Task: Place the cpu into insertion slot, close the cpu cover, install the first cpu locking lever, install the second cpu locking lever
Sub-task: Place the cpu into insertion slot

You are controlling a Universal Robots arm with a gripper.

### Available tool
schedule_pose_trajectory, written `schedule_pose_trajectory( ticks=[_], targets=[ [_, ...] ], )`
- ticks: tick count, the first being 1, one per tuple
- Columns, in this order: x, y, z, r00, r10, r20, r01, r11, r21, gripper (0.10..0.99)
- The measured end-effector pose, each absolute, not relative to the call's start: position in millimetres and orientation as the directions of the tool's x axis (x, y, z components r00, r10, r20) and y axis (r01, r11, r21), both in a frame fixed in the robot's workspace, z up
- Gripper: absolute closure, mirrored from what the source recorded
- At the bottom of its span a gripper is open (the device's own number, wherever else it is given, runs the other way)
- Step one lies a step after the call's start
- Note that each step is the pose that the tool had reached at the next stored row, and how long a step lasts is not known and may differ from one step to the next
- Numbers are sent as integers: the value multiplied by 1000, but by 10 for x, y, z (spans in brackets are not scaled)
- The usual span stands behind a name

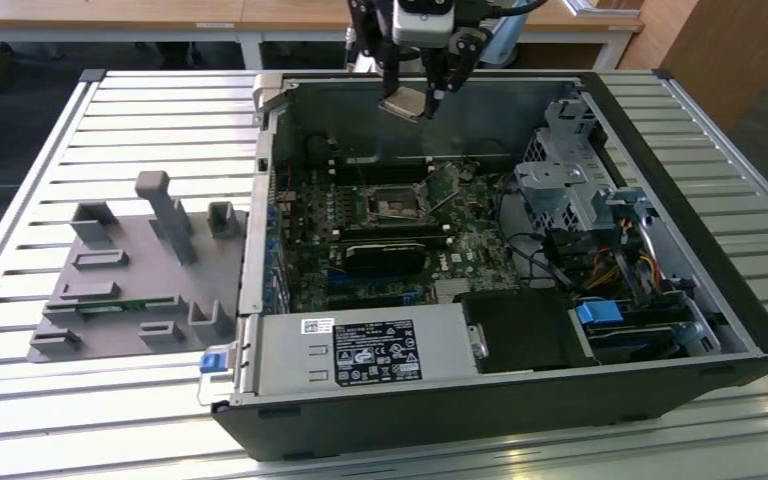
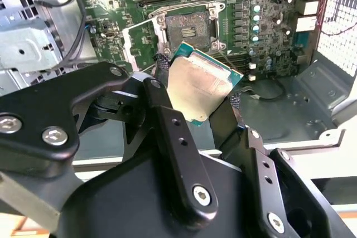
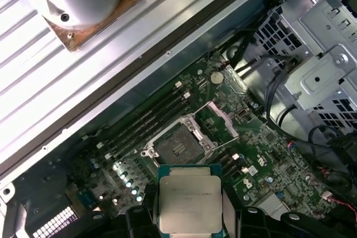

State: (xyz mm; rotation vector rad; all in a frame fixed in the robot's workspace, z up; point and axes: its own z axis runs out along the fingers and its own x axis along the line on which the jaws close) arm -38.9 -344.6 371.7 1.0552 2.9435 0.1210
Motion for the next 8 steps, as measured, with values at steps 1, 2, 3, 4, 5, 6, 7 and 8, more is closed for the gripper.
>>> schedule_pose_trajectory(
  ticks=[1,2,3,4,5,6,7,8],
  targets=[
    [-389,-3446,3717,-765,643,14,642,762,77,545],
    [-389,-3446,3717,-759,651,14,650,756,77,545],
    [-389,-3446,3717,-752,659,14,658,749,77,545],
    [-388,-3446,3716,-745,667,14,666,742,77,545],
    [-389,-3446,3716,-738,675,14,674,735,77,545],
    [-389,-3446,3716,-730,683,14,682,727,77,545],
    [-389,-3446,3715,-723,691,14,690,720,77,545],
    [-389,-3446,3715,-715,699,14,698,712,77,545]
  ],
)
